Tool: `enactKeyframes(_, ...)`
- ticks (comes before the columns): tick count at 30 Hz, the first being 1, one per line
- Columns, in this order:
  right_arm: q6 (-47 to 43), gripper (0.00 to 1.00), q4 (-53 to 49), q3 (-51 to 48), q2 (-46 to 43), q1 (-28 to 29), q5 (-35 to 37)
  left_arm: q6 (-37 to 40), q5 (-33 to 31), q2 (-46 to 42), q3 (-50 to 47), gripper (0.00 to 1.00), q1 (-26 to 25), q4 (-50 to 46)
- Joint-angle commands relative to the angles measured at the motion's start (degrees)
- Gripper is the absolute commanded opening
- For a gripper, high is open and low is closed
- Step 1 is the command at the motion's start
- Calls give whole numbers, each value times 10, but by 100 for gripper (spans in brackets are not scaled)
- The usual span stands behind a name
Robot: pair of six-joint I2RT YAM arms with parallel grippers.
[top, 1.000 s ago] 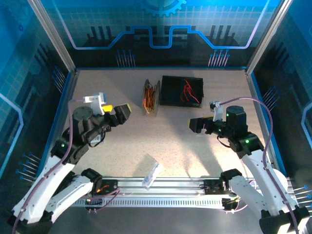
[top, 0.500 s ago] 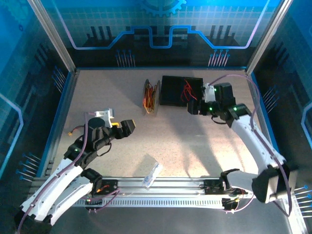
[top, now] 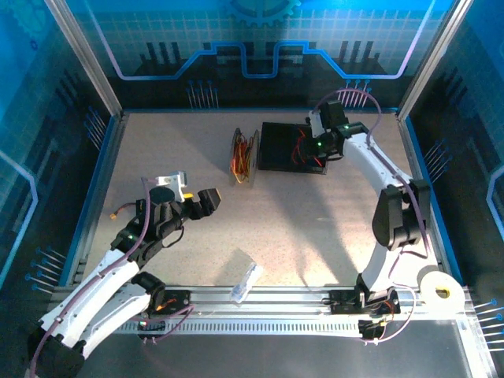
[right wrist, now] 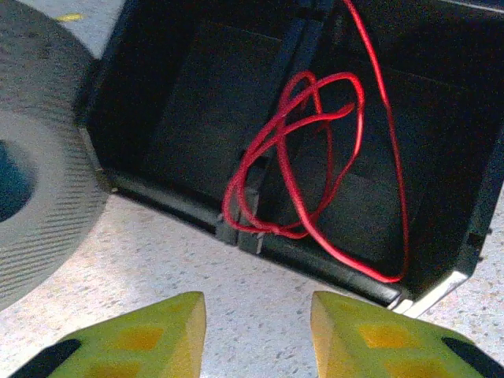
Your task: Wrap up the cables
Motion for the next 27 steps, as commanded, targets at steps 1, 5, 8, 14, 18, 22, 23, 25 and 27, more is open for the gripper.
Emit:
enactKeyframes(1, -36, 40, -36, 46, 41, -2, 39, 19, -16, 0, -7, 99, -3, 18)
enactKeyframes(5, -46, 40, -46, 101, 96, -2, 36, 25, -18, 4, -6, 99, -3, 22)
enactKeyframes(8, -51, 39, -50, 131, 130, -3, 42, 26, -19, 6, -5, 100, -2, 22)
enactKeyframes(14, -61, 19, -52, 170, 172, -6, 59, 25, -19, 3, -1, 100, -3, 17)
enactKeyframes(18, -69, 0, -59, 165, 152, -4, 75, 19, -10, 0, 5, 99, -3, 10)
enactKeyframes(22, -75, 0, -44, 129, 85, 6, 87, 18, -7, -12, 17, 99, -4, -8)
enactKeyframes(23, -74, 0, -39, 120, 68, 9, 88, 17, -6, -16, 18, 99, -5, -9)
enactKeyframes(25, -74, 0, -26, 98, 20, 15, 88, 16, -1, -22, 25, 100, -7, -17)
enactKeyframes(27, -67, 0, -11, 73, -27, 18, 83, 17, 1, -28, 37, 100, -9, -32)
